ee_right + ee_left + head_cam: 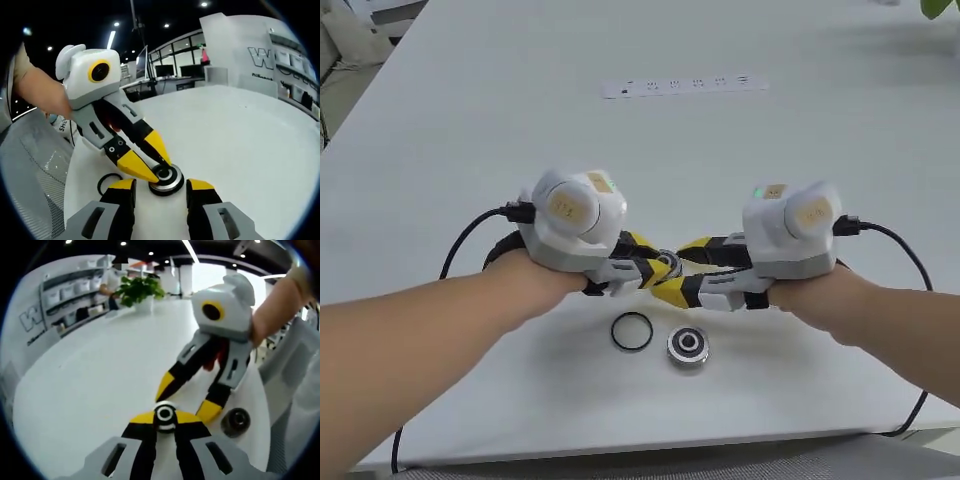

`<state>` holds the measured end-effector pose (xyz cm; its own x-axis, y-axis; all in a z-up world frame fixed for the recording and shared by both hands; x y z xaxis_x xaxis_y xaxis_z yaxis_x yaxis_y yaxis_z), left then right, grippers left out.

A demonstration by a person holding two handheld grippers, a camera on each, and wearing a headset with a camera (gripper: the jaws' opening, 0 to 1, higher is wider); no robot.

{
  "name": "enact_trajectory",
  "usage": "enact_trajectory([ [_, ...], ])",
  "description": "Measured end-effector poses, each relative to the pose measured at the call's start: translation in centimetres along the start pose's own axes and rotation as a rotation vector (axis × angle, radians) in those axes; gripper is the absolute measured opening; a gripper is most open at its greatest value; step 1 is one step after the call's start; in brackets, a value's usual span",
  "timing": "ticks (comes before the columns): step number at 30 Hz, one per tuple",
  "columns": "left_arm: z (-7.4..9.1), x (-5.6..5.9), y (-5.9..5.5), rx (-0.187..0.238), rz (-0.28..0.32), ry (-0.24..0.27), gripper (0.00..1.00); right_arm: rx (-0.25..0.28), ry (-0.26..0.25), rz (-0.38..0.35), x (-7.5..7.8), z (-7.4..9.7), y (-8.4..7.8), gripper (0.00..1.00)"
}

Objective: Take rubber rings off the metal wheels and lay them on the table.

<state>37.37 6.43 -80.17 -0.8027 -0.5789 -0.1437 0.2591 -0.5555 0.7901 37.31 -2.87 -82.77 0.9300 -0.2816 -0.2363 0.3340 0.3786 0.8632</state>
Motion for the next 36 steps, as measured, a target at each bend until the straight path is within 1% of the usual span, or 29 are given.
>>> enact_trajectory([
  [5,0.0,0.0,-0.1,0.001,0.003,0.004,0.14,0.003,-0.007,0.002,-0.1,0.1,0.1,0.33],
  [10,-0.1,-0.1,-0.1,0.001,0.005,0.005,0.14,0.0,-0.017,0.01,-0.4,0.4,0.1,0.28],
  [14,0.0,-0.1,-0.1,0.001,0.005,0.005,0.14,0.0,-0.027,0.017,-0.3,0.7,0.0,0.24],
  [18,0.0,-0.1,-0.2,0.001,0.004,0.005,0.14,-0.001,-0.028,0.025,-0.6,0.8,0.1,0.23],
  [27,0.1,0.0,-0.2,0.001,0.004,0.006,0.14,-0.011,-0.029,0.035,-0.5,1.1,0.0,0.2],
  [36,0.1,0.1,-0.1,-0.001,0.004,0.006,0.14,-0.031,-0.031,0.042,-0.3,1.6,-0.4,0.11],
])
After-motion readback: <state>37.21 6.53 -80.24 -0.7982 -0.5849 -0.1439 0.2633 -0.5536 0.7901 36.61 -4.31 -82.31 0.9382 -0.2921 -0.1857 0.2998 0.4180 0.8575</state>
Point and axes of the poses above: the centre of the closed fingertips' face, and the gripper's own axes: z roughly backward along the fingers, x roughly to its right, y roughly out of its top, the point moved 7 cm from there along z, roughly backward along the fingers, and after that the axes turned 10 degrees about y, right-handed, at the moved point
